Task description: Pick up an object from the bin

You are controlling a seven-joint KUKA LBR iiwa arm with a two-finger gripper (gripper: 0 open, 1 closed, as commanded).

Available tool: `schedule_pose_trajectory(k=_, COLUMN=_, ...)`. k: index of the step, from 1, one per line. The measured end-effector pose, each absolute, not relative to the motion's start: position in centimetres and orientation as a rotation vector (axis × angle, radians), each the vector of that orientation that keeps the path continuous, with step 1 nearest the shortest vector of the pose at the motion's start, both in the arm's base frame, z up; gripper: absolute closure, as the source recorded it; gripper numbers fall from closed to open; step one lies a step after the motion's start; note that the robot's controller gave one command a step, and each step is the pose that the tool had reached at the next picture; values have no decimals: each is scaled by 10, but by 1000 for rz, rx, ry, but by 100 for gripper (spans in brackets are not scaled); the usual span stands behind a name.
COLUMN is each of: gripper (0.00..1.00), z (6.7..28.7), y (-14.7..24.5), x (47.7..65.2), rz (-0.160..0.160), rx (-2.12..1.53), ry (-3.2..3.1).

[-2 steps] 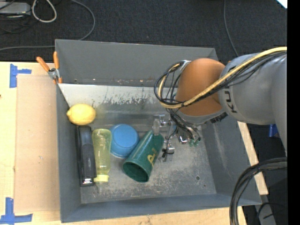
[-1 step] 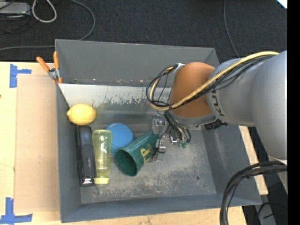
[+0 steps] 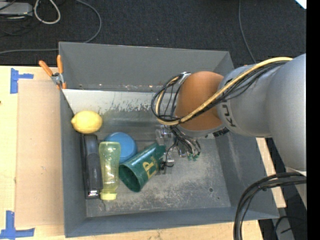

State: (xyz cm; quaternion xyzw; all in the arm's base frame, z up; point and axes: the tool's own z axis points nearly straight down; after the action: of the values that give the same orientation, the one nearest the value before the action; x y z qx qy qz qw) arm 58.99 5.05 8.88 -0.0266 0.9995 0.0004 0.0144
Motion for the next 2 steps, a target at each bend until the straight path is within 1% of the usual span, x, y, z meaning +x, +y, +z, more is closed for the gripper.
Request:
schedule_pose_trajectory(k=1, gripper=0, z=97, y=48, x=592, rz=-1, rx=60, ry=3124)
schedule_pose_trajectory(k=2, gripper=0, z=86, y=59, x=587, rz=-3, rx=-90, ry=3108)
